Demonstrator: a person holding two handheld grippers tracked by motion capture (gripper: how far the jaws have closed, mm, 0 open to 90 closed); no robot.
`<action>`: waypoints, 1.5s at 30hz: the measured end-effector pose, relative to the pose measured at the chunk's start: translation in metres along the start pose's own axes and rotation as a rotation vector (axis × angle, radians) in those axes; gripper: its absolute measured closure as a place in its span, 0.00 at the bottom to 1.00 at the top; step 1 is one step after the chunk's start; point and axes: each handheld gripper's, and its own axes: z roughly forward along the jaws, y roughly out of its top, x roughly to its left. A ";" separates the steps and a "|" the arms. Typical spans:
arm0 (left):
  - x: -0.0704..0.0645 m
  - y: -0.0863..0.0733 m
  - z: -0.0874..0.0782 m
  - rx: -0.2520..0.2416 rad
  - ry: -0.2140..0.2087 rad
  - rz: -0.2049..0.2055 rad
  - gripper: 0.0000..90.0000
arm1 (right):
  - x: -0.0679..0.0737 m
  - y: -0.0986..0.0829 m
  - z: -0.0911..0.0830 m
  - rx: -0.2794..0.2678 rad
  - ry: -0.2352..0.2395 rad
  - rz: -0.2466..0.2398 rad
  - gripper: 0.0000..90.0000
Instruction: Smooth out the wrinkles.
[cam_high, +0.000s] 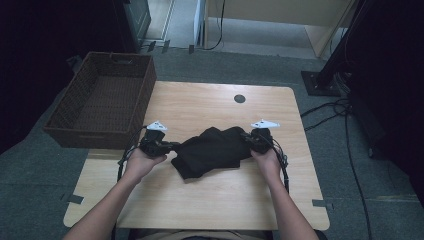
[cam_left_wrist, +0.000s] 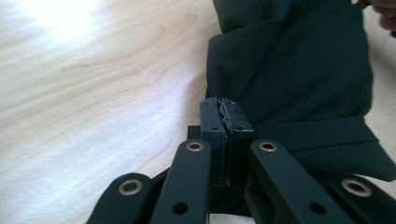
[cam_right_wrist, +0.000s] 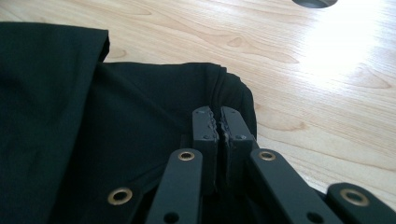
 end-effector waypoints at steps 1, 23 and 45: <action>-0.002 0.000 0.000 0.001 -0.008 0.000 0.97 | 0.001 0.000 0.000 -0.003 -0.002 -0.003 0.95; -0.015 -0.003 0.018 -0.005 -0.040 -0.059 0.84 | 0.047 0.006 0.007 0.003 0.177 -0.013 0.77; -0.021 0.007 0.005 -0.056 -0.049 -0.032 0.86 | 0.030 0.003 -0.027 -0.057 0.094 -0.042 0.83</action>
